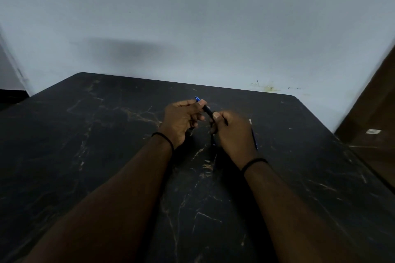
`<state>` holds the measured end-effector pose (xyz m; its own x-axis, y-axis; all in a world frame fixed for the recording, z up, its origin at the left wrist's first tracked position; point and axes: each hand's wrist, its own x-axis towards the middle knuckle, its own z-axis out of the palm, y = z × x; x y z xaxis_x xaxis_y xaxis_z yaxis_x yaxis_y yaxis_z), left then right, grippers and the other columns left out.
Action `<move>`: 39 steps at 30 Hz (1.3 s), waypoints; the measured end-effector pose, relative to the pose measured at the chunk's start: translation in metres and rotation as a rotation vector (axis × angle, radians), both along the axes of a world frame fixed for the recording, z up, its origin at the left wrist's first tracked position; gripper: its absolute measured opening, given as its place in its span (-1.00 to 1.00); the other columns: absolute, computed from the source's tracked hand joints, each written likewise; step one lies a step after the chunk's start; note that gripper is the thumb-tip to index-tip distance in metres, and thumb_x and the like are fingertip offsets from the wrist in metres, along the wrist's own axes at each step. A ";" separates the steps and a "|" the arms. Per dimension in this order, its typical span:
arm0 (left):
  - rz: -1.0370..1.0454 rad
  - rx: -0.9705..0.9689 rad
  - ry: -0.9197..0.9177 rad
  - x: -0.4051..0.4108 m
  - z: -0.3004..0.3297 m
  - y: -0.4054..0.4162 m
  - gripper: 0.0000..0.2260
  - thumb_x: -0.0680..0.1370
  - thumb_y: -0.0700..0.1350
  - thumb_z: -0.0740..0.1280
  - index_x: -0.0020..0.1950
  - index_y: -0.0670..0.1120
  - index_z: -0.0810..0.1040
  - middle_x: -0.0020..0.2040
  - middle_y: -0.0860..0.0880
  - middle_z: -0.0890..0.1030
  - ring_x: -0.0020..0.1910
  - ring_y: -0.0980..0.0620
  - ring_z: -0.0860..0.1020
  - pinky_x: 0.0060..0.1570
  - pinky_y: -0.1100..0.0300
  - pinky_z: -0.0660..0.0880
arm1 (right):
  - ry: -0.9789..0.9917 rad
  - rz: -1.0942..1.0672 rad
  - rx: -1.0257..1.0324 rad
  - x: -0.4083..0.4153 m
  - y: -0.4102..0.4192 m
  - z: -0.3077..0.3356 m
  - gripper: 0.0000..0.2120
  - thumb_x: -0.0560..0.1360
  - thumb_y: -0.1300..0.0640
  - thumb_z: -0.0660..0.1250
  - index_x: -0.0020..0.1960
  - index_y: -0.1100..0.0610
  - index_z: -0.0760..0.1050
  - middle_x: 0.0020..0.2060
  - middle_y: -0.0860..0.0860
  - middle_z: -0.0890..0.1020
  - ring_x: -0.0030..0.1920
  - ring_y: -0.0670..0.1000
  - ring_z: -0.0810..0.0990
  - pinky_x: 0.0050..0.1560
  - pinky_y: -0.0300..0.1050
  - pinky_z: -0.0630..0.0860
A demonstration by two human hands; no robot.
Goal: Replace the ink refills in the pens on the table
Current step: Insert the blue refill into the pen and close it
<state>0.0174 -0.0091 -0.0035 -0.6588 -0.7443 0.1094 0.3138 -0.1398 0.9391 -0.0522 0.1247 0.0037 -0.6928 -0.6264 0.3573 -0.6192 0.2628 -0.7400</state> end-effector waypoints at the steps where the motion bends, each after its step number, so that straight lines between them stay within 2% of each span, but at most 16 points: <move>1: -0.005 0.000 0.000 -0.001 0.000 -0.001 -0.83 0.53 -0.23 0.40 0.06 -0.31 0.63 -0.11 -0.21 0.67 -0.45 0.08 0.55 -0.52 0.27 0.37 | 0.011 -0.001 0.018 0.000 -0.001 0.000 -0.69 0.66 0.03 0.19 -0.10 0.21 0.56 -0.23 0.08 0.63 -0.20 0.03 0.57 -0.15 -0.03 0.45; 3: -0.008 0.007 0.001 0.000 -0.001 -0.003 -0.87 0.53 -0.23 0.40 0.02 -0.27 0.65 -0.14 -0.18 0.69 -0.45 0.08 0.55 -0.53 0.27 0.38 | 0.000 -0.009 -0.032 0.001 -0.004 -0.002 -0.83 0.62 0.00 0.28 -0.05 0.09 0.52 -0.25 -0.12 0.57 -0.23 -0.19 0.51 -0.23 -0.23 0.39; 4: -0.005 0.014 0.003 0.000 -0.001 -0.003 -0.89 0.53 -0.23 0.41 0.00 -0.25 0.66 -0.16 -0.15 0.69 -0.46 0.08 0.55 -0.54 0.27 0.38 | 0.002 -0.023 -0.064 0.001 -0.004 -0.003 -0.91 0.57 0.01 0.36 -0.03 0.01 0.49 -0.24 -0.19 0.53 -0.22 -0.24 0.49 -0.25 -0.35 0.35; 5: 0.000 0.019 0.004 0.000 -0.001 -0.003 -0.89 0.53 -0.22 0.41 0.00 -0.24 0.66 -0.17 -0.14 0.69 -0.46 0.07 0.55 -0.54 0.27 0.38 | 0.019 -0.039 -0.083 0.001 -0.005 -0.004 -0.89 0.53 0.04 0.41 -0.03 -0.03 0.48 -0.24 -0.21 0.52 -0.21 -0.25 0.49 -0.24 -0.38 0.35; 8: 0.005 0.015 -0.003 0.000 0.000 -0.002 -0.87 0.53 -0.21 0.41 0.01 -0.26 0.65 -0.16 -0.15 0.69 -0.46 0.08 0.54 -0.54 0.28 0.37 | 0.075 -0.066 -0.032 -0.006 -0.004 -0.006 -0.87 0.55 0.03 0.37 -0.15 0.01 0.52 -0.29 -0.11 0.59 -0.23 -0.12 0.56 -0.17 -0.12 0.51; 11: -0.006 -0.009 -0.013 0.001 0.000 -0.001 -0.84 0.55 -0.22 0.39 0.05 -0.28 0.64 -0.08 -0.19 0.68 -0.44 0.08 0.53 -0.50 0.27 0.36 | 0.131 -0.067 0.125 -0.006 -0.005 -0.009 -0.63 0.65 -0.09 0.13 -0.20 0.08 0.48 -0.31 0.01 0.60 -0.24 0.02 0.57 -0.02 0.02 0.45; 13: -0.008 -0.012 -0.014 0.001 0.000 0.000 -0.86 0.55 -0.22 0.38 0.04 -0.26 0.65 -0.08 -0.20 0.68 -0.43 0.07 0.53 -0.50 0.27 0.36 | 0.210 -0.108 0.151 -0.003 -0.006 -0.010 -0.66 0.65 -0.12 0.10 -0.16 0.04 0.46 -0.28 -0.03 0.58 -0.21 0.02 0.56 -0.04 0.01 0.40; 16: -0.002 0.013 0.003 0.001 0.001 0.000 -0.89 0.54 -0.21 0.39 0.00 -0.24 0.65 -0.15 -0.16 0.68 -0.46 0.08 0.53 -0.52 0.26 0.35 | 0.169 -0.096 0.008 -0.001 -0.006 -0.008 -0.87 0.55 -0.08 0.34 -0.01 -0.04 0.48 -0.21 -0.14 0.56 -0.18 -0.07 0.53 -0.18 -0.14 0.38; 18: 0.005 0.016 0.000 0.001 0.000 0.000 -0.87 0.54 -0.21 0.40 0.01 -0.25 0.65 -0.20 -0.12 0.67 -0.47 0.08 0.53 -0.52 0.26 0.35 | 0.157 -0.101 -0.020 -0.002 -0.005 -0.007 -0.90 0.52 0.02 0.41 -0.08 0.00 0.50 -0.24 -0.12 0.57 -0.20 -0.07 0.54 -0.21 -0.15 0.43; 20: 0.007 0.005 -0.010 0.001 -0.001 0.000 -0.84 0.54 -0.21 0.40 0.04 -0.29 0.64 -0.21 -0.13 0.67 -0.46 0.08 0.52 -0.51 0.26 0.35 | 0.167 -0.102 -0.007 -0.003 -0.004 -0.007 -0.86 0.56 0.04 0.36 -0.14 0.06 0.52 -0.29 -0.07 0.58 -0.24 -0.05 0.53 -0.25 -0.11 0.41; 22: 0.009 -0.003 -0.022 0.001 -0.001 0.001 -0.80 0.54 -0.21 0.40 0.08 -0.32 0.63 -0.17 -0.16 0.67 -0.46 0.08 0.51 -0.51 0.26 0.35 | 0.227 -0.112 0.061 -0.003 -0.004 -0.008 -0.75 0.62 -0.02 0.23 -0.16 0.08 0.49 -0.31 -0.04 0.55 -0.27 -0.02 0.47 -0.26 -0.06 0.29; 25: 0.005 0.003 -0.013 0.001 0.000 0.002 -0.82 0.54 -0.22 0.39 0.06 -0.31 0.63 -0.18 -0.16 0.67 -0.48 0.09 0.51 -0.52 0.27 0.35 | 0.282 -0.130 0.106 0.001 -0.002 -0.006 -0.73 0.64 -0.10 0.16 -0.09 0.03 0.50 -0.24 -0.07 0.56 -0.24 -0.03 0.44 -0.19 -0.06 0.22; 27: -0.003 0.016 0.004 0.002 0.001 0.002 -0.83 0.54 -0.21 0.39 0.04 -0.30 0.64 -0.28 -0.10 0.67 -0.49 0.09 0.50 -0.52 0.27 0.35 | 0.240 -0.105 0.070 0.003 -0.001 -0.003 -0.79 0.58 -0.13 0.28 -0.02 0.00 0.53 -0.21 -0.09 0.61 -0.21 -0.05 0.51 -0.21 -0.12 0.27; 29: -0.003 0.018 0.002 0.002 0.001 0.003 -0.81 0.53 -0.19 0.41 0.04 -0.32 0.63 -0.33 -0.06 0.67 -0.49 0.09 0.51 -0.53 0.28 0.36 | 0.251 -0.107 0.055 0.003 0.000 -0.002 -0.83 0.55 -0.07 0.35 -0.04 0.02 0.56 -0.21 -0.07 0.64 -0.18 -0.04 0.56 -0.21 -0.13 0.31; 34: 0.018 0.004 -0.034 0.002 0.001 0.003 -0.82 0.51 -0.18 0.43 0.00 -0.30 0.64 -0.17 -0.21 0.65 -0.44 0.06 0.49 -0.49 0.27 0.35 | 0.231 -0.067 0.028 0.000 -0.001 -0.002 -0.83 0.57 0.05 0.34 -0.13 0.10 0.60 -0.27 0.01 0.63 -0.20 0.04 0.58 -0.22 -0.09 0.40; 39: 0.019 0.005 -0.029 0.003 0.000 0.001 -0.87 0.52 -0.19 0.42 -0.04 -0.26 0.66 -0.13 -0.21 0.68 -0.46 0.11 0.49 -0.49 0.29 0.35 | -0.049 0.013 -0.051 0.006 -0.002 0.001 -0.72 0.60 0.06 0.31 -0.23 0.15 0.62 -0.33 0.07 0.66 -0.27 0.07 0.61 -0.13 0.04 0.55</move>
<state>0.0201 -0.0081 -0.0038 -0.6471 -0.7575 0.0867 0.2887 -0.1382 0.9474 -0.0462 0.1224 0.0047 -0.7018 -0.6177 0.3549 -0.5854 0.2161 -0.7814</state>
